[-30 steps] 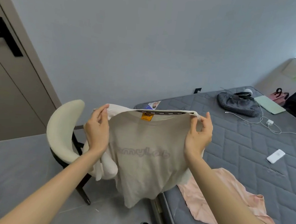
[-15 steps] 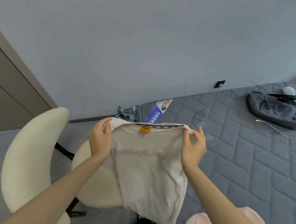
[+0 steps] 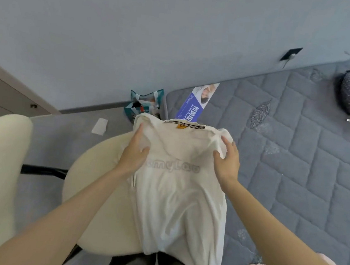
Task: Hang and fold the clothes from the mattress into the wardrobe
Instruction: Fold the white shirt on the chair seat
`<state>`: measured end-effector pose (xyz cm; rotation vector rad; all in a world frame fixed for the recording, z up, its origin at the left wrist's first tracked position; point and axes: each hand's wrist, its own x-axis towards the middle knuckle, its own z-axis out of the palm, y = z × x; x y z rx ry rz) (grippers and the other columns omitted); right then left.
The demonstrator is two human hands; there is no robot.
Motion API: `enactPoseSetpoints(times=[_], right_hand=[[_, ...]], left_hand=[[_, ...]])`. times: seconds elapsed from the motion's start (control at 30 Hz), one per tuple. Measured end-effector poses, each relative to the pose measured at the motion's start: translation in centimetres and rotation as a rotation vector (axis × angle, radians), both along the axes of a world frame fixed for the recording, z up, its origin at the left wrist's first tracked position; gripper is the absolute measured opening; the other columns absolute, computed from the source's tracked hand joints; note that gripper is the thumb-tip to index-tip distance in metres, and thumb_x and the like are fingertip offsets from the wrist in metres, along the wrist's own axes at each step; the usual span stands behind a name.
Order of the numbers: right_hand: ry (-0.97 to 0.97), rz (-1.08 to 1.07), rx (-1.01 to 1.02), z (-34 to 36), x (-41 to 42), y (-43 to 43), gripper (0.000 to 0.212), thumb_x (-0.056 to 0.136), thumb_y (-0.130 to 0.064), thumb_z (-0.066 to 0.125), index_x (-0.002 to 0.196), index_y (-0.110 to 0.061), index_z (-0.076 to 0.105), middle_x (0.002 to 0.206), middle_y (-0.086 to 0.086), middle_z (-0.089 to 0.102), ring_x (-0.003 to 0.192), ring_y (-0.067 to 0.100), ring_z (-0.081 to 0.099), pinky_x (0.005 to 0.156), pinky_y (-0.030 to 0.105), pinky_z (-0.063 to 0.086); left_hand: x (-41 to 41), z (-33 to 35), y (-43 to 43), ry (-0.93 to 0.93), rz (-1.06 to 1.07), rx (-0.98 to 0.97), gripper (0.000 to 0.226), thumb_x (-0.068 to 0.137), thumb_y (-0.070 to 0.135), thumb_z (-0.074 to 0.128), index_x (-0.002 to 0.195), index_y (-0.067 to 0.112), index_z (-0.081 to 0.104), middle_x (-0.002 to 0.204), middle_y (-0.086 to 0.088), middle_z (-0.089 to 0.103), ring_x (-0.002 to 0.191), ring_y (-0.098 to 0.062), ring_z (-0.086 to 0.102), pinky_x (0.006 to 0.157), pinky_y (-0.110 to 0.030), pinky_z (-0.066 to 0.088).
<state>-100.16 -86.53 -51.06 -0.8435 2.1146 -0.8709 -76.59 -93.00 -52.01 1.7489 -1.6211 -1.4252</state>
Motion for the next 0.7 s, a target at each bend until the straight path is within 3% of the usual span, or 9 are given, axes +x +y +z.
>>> enactPoseSetpoints(times=[0.07, 0.2, 0.33, 0.47, 0.53, 0.63, 0.7], right_hand=[[0.002, -0.038, 0.107, -2.4, 0.2, 1.5, 0.046, 0.095, -0.01, 0.049, 0.139, -0.023, 0.046, 0.155, 0.002, 0.023, 0.141, 0.015, 0.026, 0.105, 0.027, 0.026], [-0.031, -0.172, 0.254, -5.9, -0.2, 5.1, 0.041, 0.093, -0.006, 0.049, 0.133, -0.015, 0.048, 0.146, 0.006, 0.033, 0.133, 0.022, 0.037, 0.109, 0.036, 0.034], [-0.026, -0.322, 0.362, -8.6, -2.1, 7.2, 0.04, 0.095, -0.009, 0.045, 0.135, -0.012, 0.044, 0.139, 0.007, 0.039, 0.122, 0.028, 0.046, 0.095, 0.036, 0.042], [-0.142, -0.428, 0.422, -11.3, -4.8, 7.3, 0.026, 0.093, -0.009, 0.041, 0.115, -0.018, 0.051, 0.11, 0.005, 0.051, 0.093, 0.025, 0.051, 0.064, 0.027, 0.044], [-0.271, -0.542, 0.422, -12.5, -6.2, 6.5, 0.028, 0.093, -0.004, 0.041, 0.113, -0.018, 0.055, 0.094, 0.007, 0.056, 0.079, 0.027, 0.054, 0.056, 0.026, 0.047], [-0.512, -0.711, 0.413, -14.5, -8.6, 5.6, 0.026, 0.092, -0.012, 0.058, 0.117, -0.015, 0.061, 0.079, 0.002, 0.055, 0.063, 0.018, 0.046, 0.056, 0.028, 0.043], [-0.492, -0.613, 0.427, -15.6, -9.8, 5.2, 0.02, 0.089, -0.021, 0.065, 0.108, -0.017, 0.062, 0.075, -0.001, 0.052, 0.062, 0.014, 0.042, 0.061, 0.027, 0.039]], left_hand=[[0.7, -2.5, 1.6, -0.028, -0.014, 0.099, 0.063, 0.096, 0.006, 0.043, 0.152, 0.021, 0.017, 0.155, 0.009, 0.021, 0.141, -0.01, 0.021, 0.105, -0.017, 0.018], [1.5, -6.7, 5.0, -0.085, -0.115, 0.172, 0.057, 0.095, 0.0, 0.044, 0.147, 0.016, 0.029, 0.154, 0.002, 0.025, 0.143, -0.013, 0.022, 0.106, -0.015, 0.015], [-0.7, -8.7, 7.0, -0.094, -0.201, 0.184, 0.054, 0.096, 0.001, 0.043, 0.146, 0.018, 0.032, 0.155, 0.002, 0.024, 0.143, -0.012, 0.021, 0.107, -0.015, 0.014], [-5.1, -10.4, 7.1, -0.063, -0.29, 0.158, 0.052, 0.097, 0.003, 0.041, 0.145, 0.02, 0.034, 0.154, 0.003, 0.027, 0.142, -0.01, 0.022, 0.105, -0.012, 0.015], [-7.6, -10.8, 6.7, -0.044, -0.311, 0.139, 0.052, 0.095, 0.001, 0.042, 0.144, 0.016, 0.037, 0.152, 0.001, 0.031, 0.142, -0.012, 0.024, 0.106, -0.011, 0.014], [-11.1, -12.0, 6.5, -0.01, -0.316, 0.079, 0.051, 0.09, -0.007, 0.045, 0.139, 0.008, 0.044, 0.149, -0.004, 0.036, 0.141, -0.016, 0.029, 0.105, -0.005, 0.013], [-12.8, -12.7, 6.3, -0.002, -0.318, 0.066, 0.051, 0.089, -0.008, 0.044, 0.137, 0.008, 0.046, 0.149, -0.004, 0.036, 0.141, -0.014, 0.027, 0.102, -0.002, 0.012]])
